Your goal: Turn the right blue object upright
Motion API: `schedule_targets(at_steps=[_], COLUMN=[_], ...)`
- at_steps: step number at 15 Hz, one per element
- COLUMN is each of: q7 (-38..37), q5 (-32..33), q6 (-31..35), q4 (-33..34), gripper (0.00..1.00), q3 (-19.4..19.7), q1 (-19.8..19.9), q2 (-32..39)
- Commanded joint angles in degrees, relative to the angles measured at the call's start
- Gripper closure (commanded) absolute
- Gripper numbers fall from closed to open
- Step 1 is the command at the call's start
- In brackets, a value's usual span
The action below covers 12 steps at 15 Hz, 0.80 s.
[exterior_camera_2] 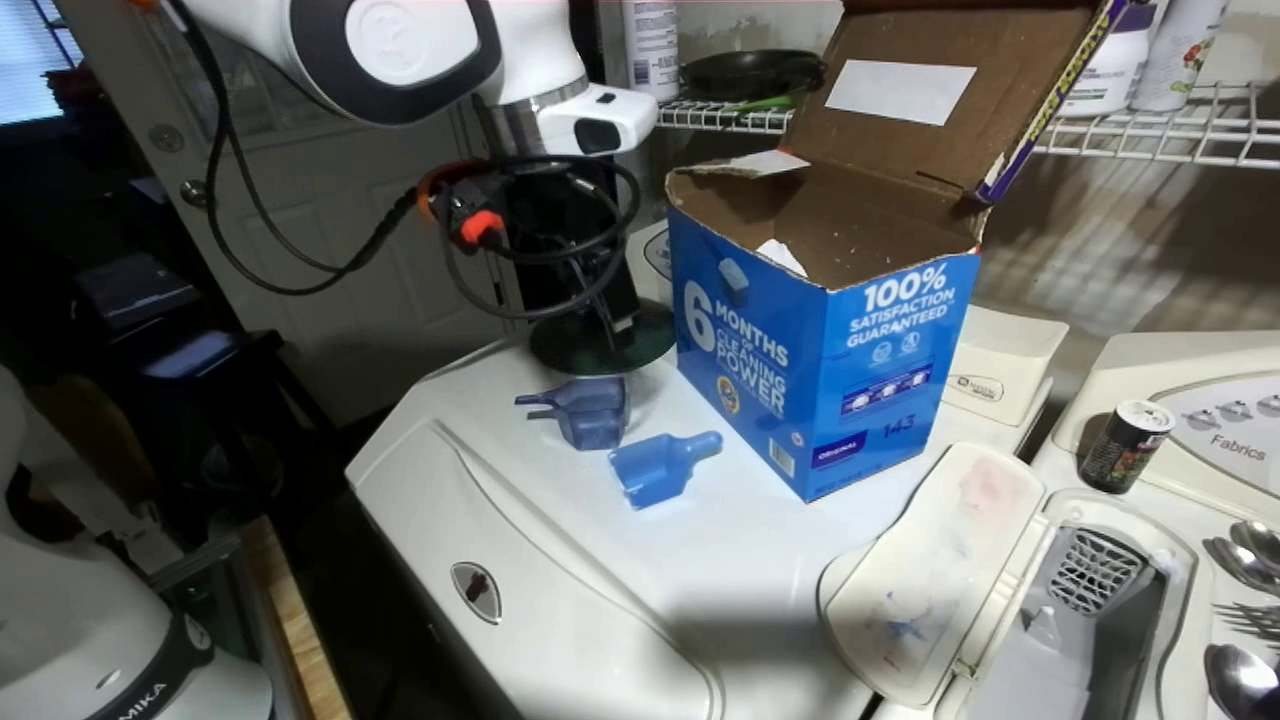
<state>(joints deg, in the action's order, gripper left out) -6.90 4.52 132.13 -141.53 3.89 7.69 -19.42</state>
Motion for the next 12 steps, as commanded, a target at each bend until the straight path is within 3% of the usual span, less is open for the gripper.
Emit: schedule_targets(at_steps=[1,4,5,12], q7=[-3.8,-6.9,-4.5,-5.9], q5=[-2.9,-3.5,-2.4,-2.5], q6=[-1.1,-1.8,-0.5,-1.1], q4=[-2.2,-3.0,-1.3,-2.3], gripper=[0.0,0.0,0.0,0.0], q3=[-0.4,-0.9,-0.4,-0.6], q1=[-0.2,0.4,0.3,0.5], q2=[-5.5,-8.2,-5.0,-7.0])
